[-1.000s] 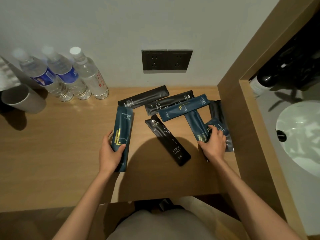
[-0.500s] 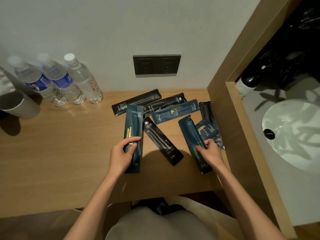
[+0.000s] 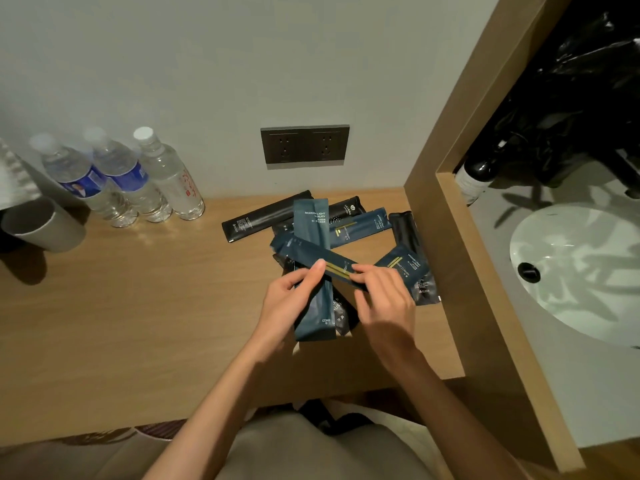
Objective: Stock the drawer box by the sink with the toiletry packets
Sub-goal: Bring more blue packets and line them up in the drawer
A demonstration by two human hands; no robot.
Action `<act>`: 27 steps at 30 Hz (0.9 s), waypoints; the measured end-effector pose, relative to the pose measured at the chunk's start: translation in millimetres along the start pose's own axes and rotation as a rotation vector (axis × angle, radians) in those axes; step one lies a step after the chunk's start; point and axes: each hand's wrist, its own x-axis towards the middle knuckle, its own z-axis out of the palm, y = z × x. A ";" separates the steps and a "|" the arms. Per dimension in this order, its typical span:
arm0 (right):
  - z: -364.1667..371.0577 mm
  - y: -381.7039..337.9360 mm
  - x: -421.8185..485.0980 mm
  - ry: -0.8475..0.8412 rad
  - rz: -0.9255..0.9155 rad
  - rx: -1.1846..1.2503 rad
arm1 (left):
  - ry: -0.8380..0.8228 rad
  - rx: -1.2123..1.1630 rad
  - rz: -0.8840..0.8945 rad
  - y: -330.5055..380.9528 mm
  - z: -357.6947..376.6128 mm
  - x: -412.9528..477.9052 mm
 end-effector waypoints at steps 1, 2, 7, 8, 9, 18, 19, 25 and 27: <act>1.7 -0.8 0.5 0.016 -0.046 -0.027 | 0.024 -0.027 0.001 1.6 0.6 -1.1; 3.5 -1.1 1.0 0.031 -0.091 -0.053 | 0.054 -0.060 -0.004 1.4 1.1 -1.8; 9.0 -0.2 5.7 -0.022 -0.268 -0.040 | 0.253 -0.118 -0.053 0.2 -2.6 0.7; 10.3 0.0 6.6 -0.077 -0.277 -0.016 | 0.280 -0.139 -0.060 0.4 -5.4 1.9; 11.0 -0.3 7.4 -0.142 -0.267 0.010 | 0.304 -0.163 -0.079 0.1 -8.2 2.9; 17.5 28.1 36.1 -0.424 0.112 0.150 | 0.426 -0.066 -0.093 -0.8 -54.4 6.7; 22.9 34.4 45.2 -0.437 0.137 0.143 | 0.423 -0.041 -0.091 -1.3 -58.0 5.6; 72.7 79.1 99.4 -0.633 0.115 -0.038 | 0.430 0.095 -0.084 -7.9 -72.8 4.1; 90.4 91.5 113.9 -0.693 0.079 -0.124 | 0.431 0.137 -0.073 -8.5 -76.0 5.7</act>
